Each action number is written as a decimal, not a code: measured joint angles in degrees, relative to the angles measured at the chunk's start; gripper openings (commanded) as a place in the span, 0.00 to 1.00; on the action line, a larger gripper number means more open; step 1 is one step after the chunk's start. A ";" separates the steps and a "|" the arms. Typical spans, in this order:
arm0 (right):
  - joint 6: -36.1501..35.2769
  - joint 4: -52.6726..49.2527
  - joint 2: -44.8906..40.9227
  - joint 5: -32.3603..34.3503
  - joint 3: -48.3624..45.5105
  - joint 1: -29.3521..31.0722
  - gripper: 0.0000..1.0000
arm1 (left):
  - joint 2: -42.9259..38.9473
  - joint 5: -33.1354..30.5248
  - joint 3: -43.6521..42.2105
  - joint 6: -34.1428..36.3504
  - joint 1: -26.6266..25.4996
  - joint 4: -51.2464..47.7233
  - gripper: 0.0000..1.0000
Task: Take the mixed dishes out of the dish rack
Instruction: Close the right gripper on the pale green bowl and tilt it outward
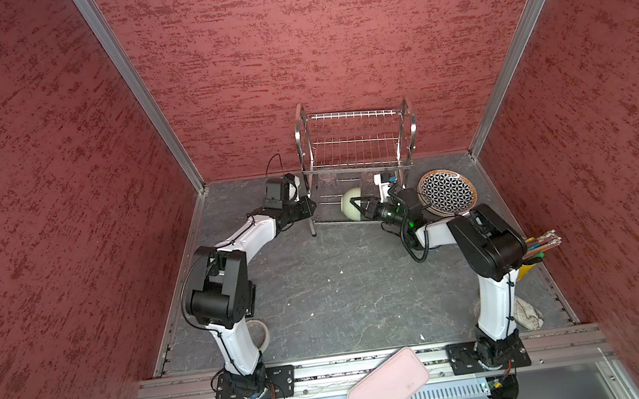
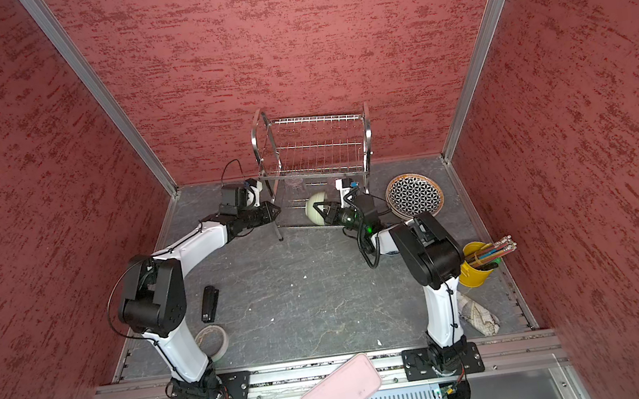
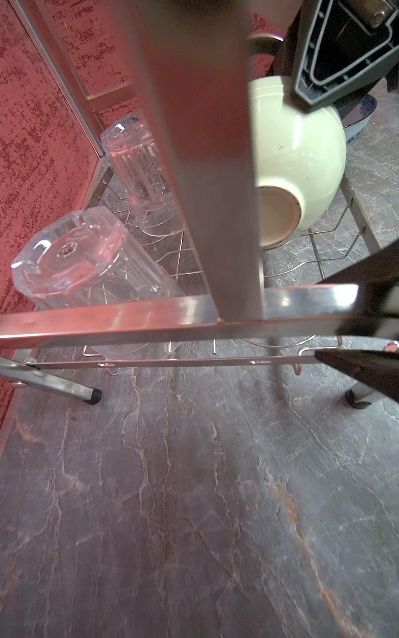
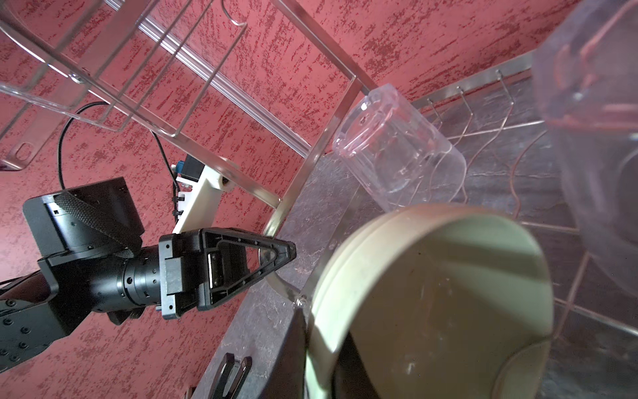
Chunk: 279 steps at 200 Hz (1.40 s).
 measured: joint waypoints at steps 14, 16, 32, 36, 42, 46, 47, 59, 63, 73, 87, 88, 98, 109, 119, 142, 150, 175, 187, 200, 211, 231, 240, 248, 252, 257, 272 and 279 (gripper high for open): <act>1.44 3.02 0.90 -0.76 -0.59 -0.33 0.00 | 0.00 0.02 0.00 0.00 -0.02 -0.02 0.28; 1.64 3.41 0.98 -0.85 -0.68 -0.35 0.00 | 0.00 0.02 0.00 0.00 -0.02 -0.02 0.28; 3.69 6.93 2.01 -1.75 -1.31 -0.70 0.00 | 0.00 0.13 0.00 0.00 -0.07 -0.02 0.28; 4.15 7.74 2.29 -1.97 -1.42 -0.79 0.00 | 0.00 0.15 0.00 0.00 -0.07 -0.02 0.28; 5.11 9.29 2.82 -2.40 -1.60 -0.96 0.00 | 0.00 0.17 0.00 0.00 -0.13 -0.02 0.28; 5.73 10.25 3.21 -2.69 -1.70 -1.09 0.00 | 0.00 0.20 0.00 0.00 -0.15 -0.02 0.28; 5.84 10.43 3.26 -2.71 -1.70 -1.11 0.00 | 0.00 0.17 0.00 0.00 -0.15 -0.02 0.28; 7.63 13.27 4.31 -3.50 -1.86 -1.42 0.00 | 0.00 0.17 0.00 0.00 -0.31 -0.02 0.28; 8.15 14.21 4.63 -3.65 -1.88 -1.51 0.00 | 0.00 0.17 0.00 0.00 -0.33 -0.02 0.28; 9.53 16.11 5.33 -4.13 -1.97 -1.75 0.00 | 0.00 0.20 0.00 0.00 -0.35 -0.02 0.28; 11.15 18.18 6.10 -4.76 -2.05 -2.08 0.00 | 0.00 0.28 0.00 0.00 -0.42 -0.02 0.28; 11.23 18.38 6.16 -4.81 -2.05 -2.10 0.00 | 0.00 0.31 0.00 0.00 -0.42 -0.02 0.28; 12.57 19.93 6.82 -5.18 -2.08 -2.36 0.00 | 0.00 0.28 0.00 0.00 -0.46 -0.02 0.28; 13.88 21.77 7.65 -5.57 -2.08 -2.62 0.00 | 0.00 0.31 0.00 -0.02 -0.50 -0.04 0.28; 15.21 23.80 8.55 -5.92 -2.08 -2.84 0.00 | 0.00 0.31 0.00 -0.09 -0.57 -0.04 0.28; 17.90 27.58 10.14 -6.27 -2.08 -3.32 0.00 | 0.00 0.24 0.00 -0.13 -0.61 -0.07 0.28; 18.62 28.28 10.47 -6.34 -2.08 -3.39 0.00 | 0.00 0.24 0.02 -0.13 -0.61 -0.09 0.28; 19.67 29.07 10.71 -6.45 -2.05 -3.50 0.00 | 0.00 0.24 0.02 -0.13 -0.61 -0.13 0.28; 19.96 29.31 10.78 -6.67 -2.03 -3.54 0.00 | 0.00 0.24 0.02 -0.13 -0.68 -0.17 0.28; 20.28 29.35 10.80 -6.97 -1.92 -3.61 0.00 | 0.00 0.24 0.02 -0.13 -0.68 -0.17 0.28; 20.57 29.35 10.80 -7.26 -1.66 -3.65 0.00 | 0.00 0.17 0.02 -0.13 -0.68 -0.17 0.28; 21.20 29.35 10.82 -7.56 -0.87 -3.74 0.00 | 0.00 0.11 0.02 -0.13 -0.68 -0.22 0.28; 21.55 29.33 10.88 -7.82 -0.46 -3.76 0.00 | 0.00 0.13 0.02 -0.13 -0.68 -0.22 0.28; 21.84 29.27 10.95 -7.93 -0.15 -3.76 0.00 | 0.00 0.13 0.02 -0.13 -0.72 -0.24 0.28; 21.97 29.29 10.99 -8.00 0.00 -3.76 0.00 | 0.00 0.13 0.02 -0.13 -0.72 -0.26 0.28; 22.18 29.29 11.06 -8.11 0.24 -3.76 0.00 | 0.00 0.13 0.02 -0.13 -0.72 -0.31 0.28; 22.64 29.31 11.21 -8.28 0.96 -3.76 0.00 | 0.00 0.13 0.04 -0.13 -0.72 -0.39 0.28; 22.86 29.33 11.21 -8.35 1.27 -3.80 0.00 | 0.00 0.13 0.07 -0.13 -0.72 -0.44 0.28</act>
